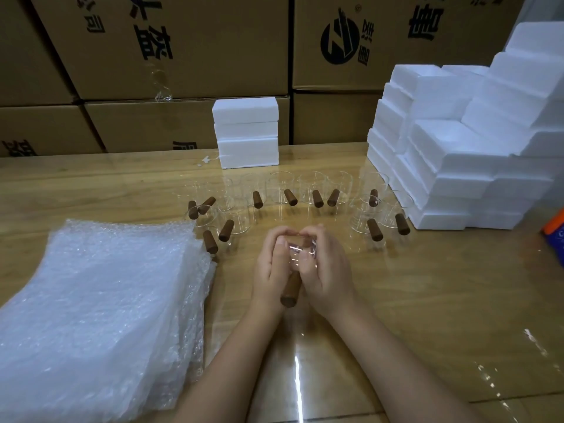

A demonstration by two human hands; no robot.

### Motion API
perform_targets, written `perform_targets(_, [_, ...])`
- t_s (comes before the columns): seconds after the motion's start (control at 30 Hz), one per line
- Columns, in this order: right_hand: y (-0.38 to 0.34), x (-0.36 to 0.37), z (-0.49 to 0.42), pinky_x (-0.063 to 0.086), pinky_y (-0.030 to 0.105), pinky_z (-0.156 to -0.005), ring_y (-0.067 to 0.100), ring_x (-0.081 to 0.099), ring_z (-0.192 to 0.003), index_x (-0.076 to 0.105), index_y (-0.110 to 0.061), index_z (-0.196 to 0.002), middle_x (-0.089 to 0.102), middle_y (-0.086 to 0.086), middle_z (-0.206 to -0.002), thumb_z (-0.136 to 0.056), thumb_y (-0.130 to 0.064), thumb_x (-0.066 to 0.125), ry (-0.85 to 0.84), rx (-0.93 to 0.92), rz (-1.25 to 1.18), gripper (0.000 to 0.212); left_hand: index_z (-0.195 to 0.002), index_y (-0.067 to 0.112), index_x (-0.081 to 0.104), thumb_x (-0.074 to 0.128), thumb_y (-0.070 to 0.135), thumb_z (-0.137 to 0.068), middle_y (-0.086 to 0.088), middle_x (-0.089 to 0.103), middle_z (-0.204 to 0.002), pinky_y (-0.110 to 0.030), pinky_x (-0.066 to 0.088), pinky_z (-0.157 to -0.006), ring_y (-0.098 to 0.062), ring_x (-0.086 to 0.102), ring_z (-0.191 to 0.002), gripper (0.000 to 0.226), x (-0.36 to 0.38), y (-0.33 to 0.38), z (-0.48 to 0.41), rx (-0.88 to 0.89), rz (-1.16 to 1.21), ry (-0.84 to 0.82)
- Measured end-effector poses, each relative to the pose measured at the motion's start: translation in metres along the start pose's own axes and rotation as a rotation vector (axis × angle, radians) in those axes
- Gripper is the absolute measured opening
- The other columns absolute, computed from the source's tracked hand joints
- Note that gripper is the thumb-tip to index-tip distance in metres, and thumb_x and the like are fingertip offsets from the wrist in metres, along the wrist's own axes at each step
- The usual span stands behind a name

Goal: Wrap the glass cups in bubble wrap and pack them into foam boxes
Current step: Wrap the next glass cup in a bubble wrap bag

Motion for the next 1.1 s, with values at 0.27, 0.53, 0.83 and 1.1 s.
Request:
perform_targets(0.27, [-0.007,0.007,0.002,0.032,0.018,-0.066,0.015,0.053,-0.073,0.065,-0.013,-0.100,0.057,0.005,-0.092,-0.075,-0.040,0.051,-0.080,-0.233,0.210,0.039,-0.075,0.021,0.066,0.035,0.036,-0.097,-0.007,0.057,-0.067,-0.025,0.030,-0.048,-0.016,0.048,-0.054,0.042,0.010,-0.041,0.011,-0.639,0.301,-0.221])
perform_targets(0.53, [0.001,0.015,0.001,0.043,0.022,-0.053,0.016,0.061,-0.073,0.054,-0.021,-0.110,0.054,0.005,-0.098,-0.078,-0.048,0.045,-0.139,-0.092,0.164,0.043,-0.085,0.020,0.069,0.042,0.055,-0.088,-0.009,0.060,-0.067,-0.020,0.022,-0.044,-0.018,0.043,-0.053,0.044,0.013,-0.049,0.013,-0.708,0.465,-0.213])
perform_targets(0.83, [0.024,0.021,0.009,0.049,0.036,-0.068,-0.001,0.055,-0.079,0.058,-0.019,-0.113,0.052,-0.006,-0.107,-0.087,-0.056,0.025,-0.057,0.269,-0.089,0.056,-0.069,0.016,0.056,0.036,0.046,-0.094,0.004,0.048,-0.051,-0.017,0.030,-0.038,-0.008,0.040,-0.042,0.044,0.003,-0.050,0.015,-0.490,0.171,0.141])
perform_targets(1.1, [0.055,0.042,0.023,0.050,0.031,-0.078,0.016,0.063,-0.090,0.063,-0.029,-0.093,0.066,0.006,-0.103,-0.077,-0.054,0.033,-0.040,0.765,-0.531,0.042,-0.086,0.031,0.053,0.023,0.075,-0.070,0.017,0.062,-0.073,-0.021,0.042,-0.062,0.004,0.059,-0.070,0.055,-0.004,-0.032,0.010,-0.250,-0.256,0.094])
Point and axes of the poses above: each hand's wrist, its own z-axis away from the middle knuckle, its own x-axis out of the palm, y = z × x, the point moved 8 cm from there along -z, towards the middle knuckle
